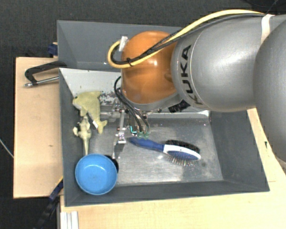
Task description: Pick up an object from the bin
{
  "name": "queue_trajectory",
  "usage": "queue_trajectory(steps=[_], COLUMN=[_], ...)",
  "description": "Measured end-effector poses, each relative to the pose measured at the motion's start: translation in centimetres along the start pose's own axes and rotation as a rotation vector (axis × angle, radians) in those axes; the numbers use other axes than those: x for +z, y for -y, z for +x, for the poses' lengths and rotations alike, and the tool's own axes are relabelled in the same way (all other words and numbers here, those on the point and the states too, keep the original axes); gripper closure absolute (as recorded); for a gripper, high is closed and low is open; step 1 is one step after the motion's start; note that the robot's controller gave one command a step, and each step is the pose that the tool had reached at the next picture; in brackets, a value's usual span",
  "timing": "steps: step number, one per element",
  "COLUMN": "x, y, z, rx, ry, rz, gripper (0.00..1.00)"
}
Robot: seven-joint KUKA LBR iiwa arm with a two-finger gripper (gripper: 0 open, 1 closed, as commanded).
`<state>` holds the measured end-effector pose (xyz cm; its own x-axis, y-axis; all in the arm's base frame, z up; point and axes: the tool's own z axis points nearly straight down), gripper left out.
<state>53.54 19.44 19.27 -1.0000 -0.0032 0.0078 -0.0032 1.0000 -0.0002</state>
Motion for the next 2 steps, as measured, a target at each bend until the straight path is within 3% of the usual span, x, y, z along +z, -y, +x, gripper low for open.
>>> queue_trajectory(steps=[1, 2], x=[11.37, 11.7], y=[-2.86, -3.54], z=[-2.8, -3.7], rx=[-0.179, 0.023], ry=[0.009, 0.005], rz=[-0.002, 0.003], gripper=[0.0, 0.0])
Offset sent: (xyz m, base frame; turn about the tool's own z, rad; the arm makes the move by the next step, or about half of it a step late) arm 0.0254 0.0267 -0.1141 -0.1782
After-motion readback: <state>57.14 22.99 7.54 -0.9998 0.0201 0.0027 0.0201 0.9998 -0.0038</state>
